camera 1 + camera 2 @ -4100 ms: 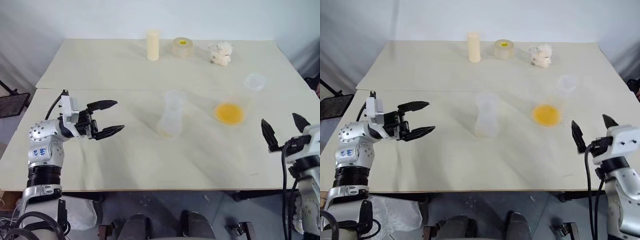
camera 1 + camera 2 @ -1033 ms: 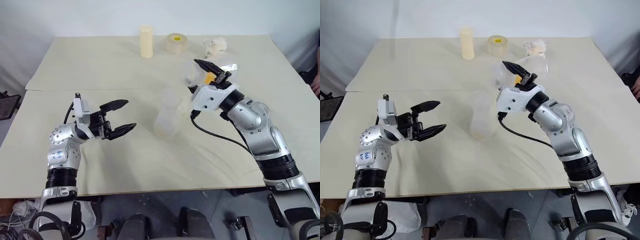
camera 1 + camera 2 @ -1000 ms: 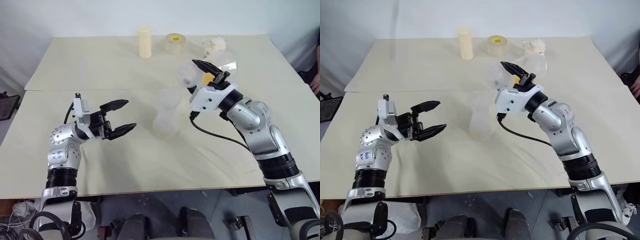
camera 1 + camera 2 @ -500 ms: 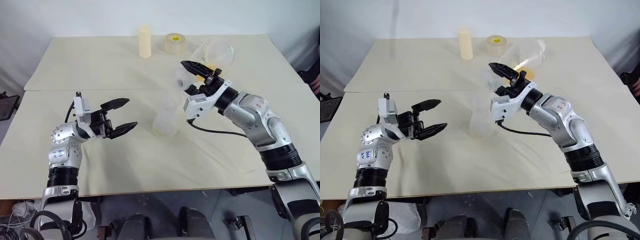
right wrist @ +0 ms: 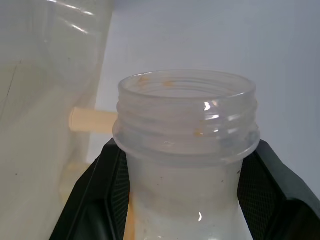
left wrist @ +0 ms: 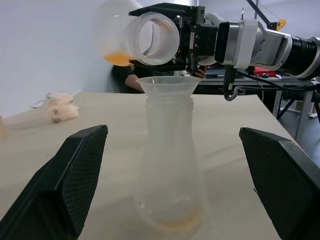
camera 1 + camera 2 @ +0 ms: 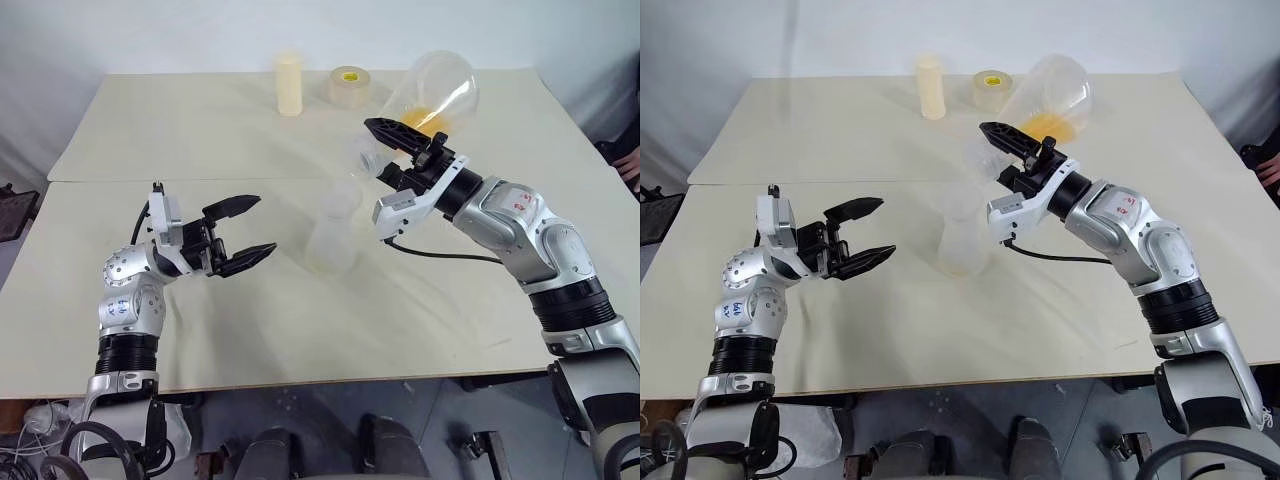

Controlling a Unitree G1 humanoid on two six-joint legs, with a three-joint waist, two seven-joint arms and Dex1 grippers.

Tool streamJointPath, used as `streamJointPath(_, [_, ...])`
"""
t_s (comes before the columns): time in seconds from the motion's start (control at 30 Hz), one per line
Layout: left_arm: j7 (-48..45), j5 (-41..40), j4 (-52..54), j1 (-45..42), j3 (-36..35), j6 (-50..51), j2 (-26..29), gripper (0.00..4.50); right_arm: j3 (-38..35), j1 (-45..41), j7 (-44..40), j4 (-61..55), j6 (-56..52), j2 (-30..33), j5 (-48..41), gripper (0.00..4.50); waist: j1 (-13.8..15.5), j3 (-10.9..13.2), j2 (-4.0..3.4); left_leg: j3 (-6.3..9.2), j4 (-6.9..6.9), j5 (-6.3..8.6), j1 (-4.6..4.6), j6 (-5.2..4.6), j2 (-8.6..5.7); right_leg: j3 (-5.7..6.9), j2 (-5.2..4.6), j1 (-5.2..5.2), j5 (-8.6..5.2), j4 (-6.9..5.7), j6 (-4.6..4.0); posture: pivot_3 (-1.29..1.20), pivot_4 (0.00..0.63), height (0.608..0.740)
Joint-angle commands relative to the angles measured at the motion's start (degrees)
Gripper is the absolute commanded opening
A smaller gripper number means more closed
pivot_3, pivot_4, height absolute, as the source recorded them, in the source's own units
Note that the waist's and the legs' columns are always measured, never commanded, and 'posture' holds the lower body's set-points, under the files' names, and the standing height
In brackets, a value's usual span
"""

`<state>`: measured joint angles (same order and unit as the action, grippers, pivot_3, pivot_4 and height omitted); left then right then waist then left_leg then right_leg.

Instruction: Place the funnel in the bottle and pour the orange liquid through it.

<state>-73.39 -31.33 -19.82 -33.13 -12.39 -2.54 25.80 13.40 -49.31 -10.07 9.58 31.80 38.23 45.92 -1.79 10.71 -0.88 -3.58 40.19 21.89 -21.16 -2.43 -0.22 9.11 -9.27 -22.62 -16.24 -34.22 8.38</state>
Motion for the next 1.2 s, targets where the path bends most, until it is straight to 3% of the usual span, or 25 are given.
streamJointPath(0.03, [-0.11,-1.13,1.4,-1.29,-0.19,-0.27,-0.03,4.5,-0.37,-2.18,1.87,-0.75,1.17,1.12,0.55,2.45,0.0,0.0,0.0,0.0,0.0,0.0,0.0,0.0,0.0,0.0,0.0,0.0,0.0,0.0,0.0,0.0,0.15,0.74])
streamJointPath(1.2, [-0.23,-0.66,-1.1,-2.61,-0.48,-1.41,-0.43,4.5,2.98,-6.35,8.73,4.78,5.17,2.25,6.97,2.45,-0.06,0.0,0.0,0.01,0.0,0.0,0.0,0.0,0.0,0.0,0.0,-0.02,0.0,-0.06,0.0,0.0,0.15,0.74])
